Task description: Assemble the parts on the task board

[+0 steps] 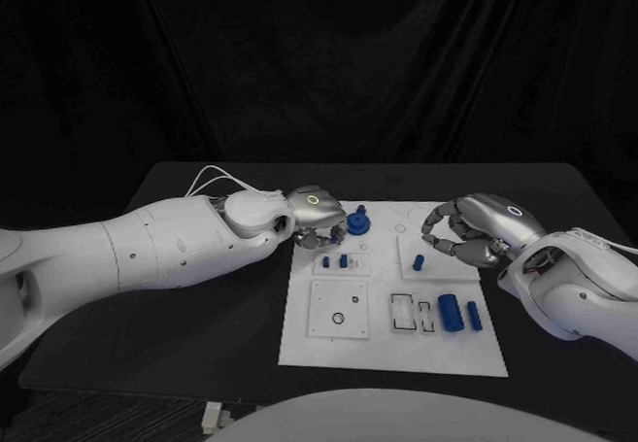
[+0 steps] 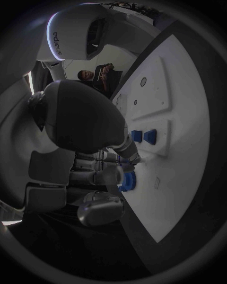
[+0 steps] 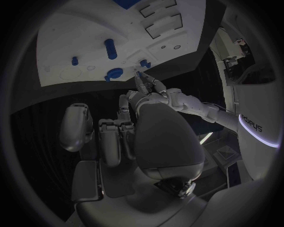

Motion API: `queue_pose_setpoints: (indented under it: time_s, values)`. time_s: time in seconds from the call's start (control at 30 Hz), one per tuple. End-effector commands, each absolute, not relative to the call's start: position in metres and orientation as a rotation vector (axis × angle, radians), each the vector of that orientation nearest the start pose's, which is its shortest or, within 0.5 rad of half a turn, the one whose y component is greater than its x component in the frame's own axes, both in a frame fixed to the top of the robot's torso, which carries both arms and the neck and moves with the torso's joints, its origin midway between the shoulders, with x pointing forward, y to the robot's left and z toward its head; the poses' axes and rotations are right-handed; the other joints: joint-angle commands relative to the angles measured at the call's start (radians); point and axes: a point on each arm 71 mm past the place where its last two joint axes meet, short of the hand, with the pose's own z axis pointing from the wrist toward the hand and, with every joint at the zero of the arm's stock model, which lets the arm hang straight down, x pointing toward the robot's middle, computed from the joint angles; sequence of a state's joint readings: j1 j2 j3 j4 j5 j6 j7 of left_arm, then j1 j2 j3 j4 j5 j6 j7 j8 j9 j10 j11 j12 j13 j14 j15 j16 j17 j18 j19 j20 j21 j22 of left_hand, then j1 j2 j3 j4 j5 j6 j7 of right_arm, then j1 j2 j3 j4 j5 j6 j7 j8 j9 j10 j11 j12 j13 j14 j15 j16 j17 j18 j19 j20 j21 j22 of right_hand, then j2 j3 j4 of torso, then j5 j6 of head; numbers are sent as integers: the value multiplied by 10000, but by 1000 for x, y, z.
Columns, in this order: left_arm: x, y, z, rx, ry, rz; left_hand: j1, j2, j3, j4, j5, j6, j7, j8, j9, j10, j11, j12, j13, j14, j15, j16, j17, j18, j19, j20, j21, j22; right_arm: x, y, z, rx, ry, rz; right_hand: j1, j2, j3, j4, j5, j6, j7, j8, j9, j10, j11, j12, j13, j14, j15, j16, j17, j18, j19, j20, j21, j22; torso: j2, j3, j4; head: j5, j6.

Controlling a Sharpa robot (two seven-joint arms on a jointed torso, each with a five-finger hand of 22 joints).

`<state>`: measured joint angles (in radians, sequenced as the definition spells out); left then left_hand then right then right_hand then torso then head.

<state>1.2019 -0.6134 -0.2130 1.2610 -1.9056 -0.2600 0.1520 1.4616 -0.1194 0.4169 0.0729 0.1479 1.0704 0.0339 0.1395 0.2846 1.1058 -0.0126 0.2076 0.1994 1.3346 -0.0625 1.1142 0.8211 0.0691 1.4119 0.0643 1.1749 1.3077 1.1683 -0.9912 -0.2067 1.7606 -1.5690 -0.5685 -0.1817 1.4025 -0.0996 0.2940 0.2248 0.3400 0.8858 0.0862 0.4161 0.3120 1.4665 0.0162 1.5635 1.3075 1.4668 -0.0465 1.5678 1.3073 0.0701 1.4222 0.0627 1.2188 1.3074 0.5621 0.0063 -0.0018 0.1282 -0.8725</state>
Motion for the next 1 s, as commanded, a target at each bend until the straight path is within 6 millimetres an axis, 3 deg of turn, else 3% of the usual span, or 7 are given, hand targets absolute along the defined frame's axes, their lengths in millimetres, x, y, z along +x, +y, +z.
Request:
queue_pose_setpoints:
  time_s: [0.03,1.0]
  values:
    - [487,138,-257,9100,16031,-5825,-77,17,39,-43,-29,44,-2,47,12,52,-17,-27,-16,-21,21,-8,-29,109,-42,-2,-33,1564,407,-209,-222,-1572,16066,6423,89,-12,-47,-7,6,58,11,17,7,935,-71,-63,2477,1040,-62,30,2635,71,-9,-44,-54,1609,6,1,-2,2,-1]
    - [493,132,-264,9258,16380,-5640,-113,30,62,-45,-65,-34,-14,-7,-10,95,-17,-62,-31,-49,24,-52,-105,120,-64,-2,-103,1548,407,-209,-222,-1547,16056,6420,114,-6,-36,-20,8,58,11,11,5,935,-71,-65,2475,1040,-64,30,2635,73,-14,-47,-73,1604,6,3,-2,-11,-1]
